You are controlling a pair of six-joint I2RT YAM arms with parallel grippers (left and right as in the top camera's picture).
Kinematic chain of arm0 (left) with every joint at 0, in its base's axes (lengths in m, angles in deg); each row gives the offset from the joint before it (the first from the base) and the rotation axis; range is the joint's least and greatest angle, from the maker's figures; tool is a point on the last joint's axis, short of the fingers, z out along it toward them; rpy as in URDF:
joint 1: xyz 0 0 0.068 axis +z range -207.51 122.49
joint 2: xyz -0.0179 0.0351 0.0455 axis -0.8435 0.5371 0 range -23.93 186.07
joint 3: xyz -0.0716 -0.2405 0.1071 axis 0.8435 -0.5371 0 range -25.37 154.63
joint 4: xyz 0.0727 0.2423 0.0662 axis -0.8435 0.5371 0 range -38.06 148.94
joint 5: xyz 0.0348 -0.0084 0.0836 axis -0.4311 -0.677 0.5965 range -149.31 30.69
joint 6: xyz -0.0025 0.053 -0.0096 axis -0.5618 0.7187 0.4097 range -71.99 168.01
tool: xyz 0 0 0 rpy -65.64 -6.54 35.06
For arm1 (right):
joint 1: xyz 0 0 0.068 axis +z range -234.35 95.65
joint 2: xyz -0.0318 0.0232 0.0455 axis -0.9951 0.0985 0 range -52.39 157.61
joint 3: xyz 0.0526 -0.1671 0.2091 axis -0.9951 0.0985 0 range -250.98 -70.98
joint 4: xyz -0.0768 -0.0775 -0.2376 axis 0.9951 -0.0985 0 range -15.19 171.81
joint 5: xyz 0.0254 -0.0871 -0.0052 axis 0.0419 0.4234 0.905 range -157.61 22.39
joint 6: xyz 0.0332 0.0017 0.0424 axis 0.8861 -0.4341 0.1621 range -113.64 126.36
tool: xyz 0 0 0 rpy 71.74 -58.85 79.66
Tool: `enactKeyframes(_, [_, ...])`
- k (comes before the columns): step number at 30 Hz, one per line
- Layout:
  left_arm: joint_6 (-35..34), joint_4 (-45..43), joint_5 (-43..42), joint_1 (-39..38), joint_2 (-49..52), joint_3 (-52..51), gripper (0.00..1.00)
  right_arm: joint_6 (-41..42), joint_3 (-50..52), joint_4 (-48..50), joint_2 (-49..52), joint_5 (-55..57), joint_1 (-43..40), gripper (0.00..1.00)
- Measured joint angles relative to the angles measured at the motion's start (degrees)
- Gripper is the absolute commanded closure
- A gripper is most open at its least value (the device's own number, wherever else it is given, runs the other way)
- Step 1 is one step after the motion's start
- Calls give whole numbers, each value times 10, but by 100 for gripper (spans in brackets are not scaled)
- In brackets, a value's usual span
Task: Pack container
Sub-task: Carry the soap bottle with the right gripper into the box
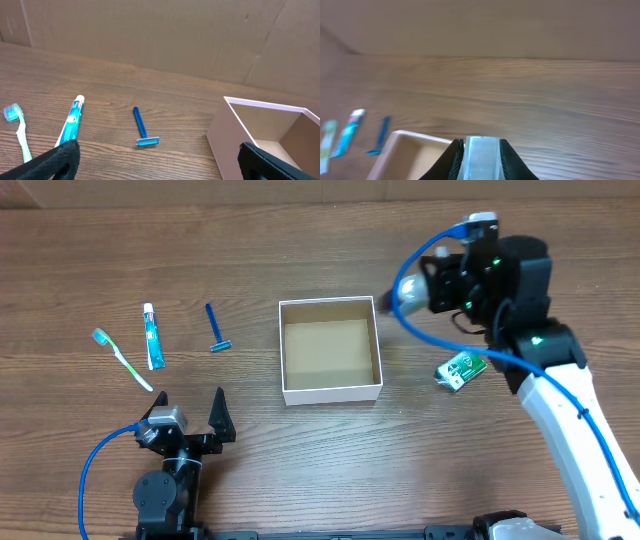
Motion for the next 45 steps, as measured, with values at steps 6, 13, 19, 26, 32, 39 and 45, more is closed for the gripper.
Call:
enactKeyframes(6, [0, 0, 0, 0, 0, 0, 0, 31, 0, 8, -2, 13, 117, 87])
enactKeyframes(13, [0, 0, 0, 0, 0, 0, 0, 51, 0, 86, 108, 54, 189, 87])
enactKeyframes(19, [0, 0, 0, 0, 0, 0, 0, 60, 0, 157, 179, 104, 212, 87])
enactKeyframes(26, [0, 0, 0, 0, 0, 0, 0, 67, 0, 181, 229, 165, 228, 86])
enactKeyframes(32, [0, 0, 0, 0, 0, 0, 0, 67, 0, 197, 259, 182, 228, 81])
enactKeyframes(39, [0, 0, 0, 0, 0, 0, 0, 73, 0, 223, 259, 183, 237, 53])
enactKeyframes(45, [0, 0, 0, 0, 0, 0, 0, 77, 0, 239, 259, 183, 251, 45])
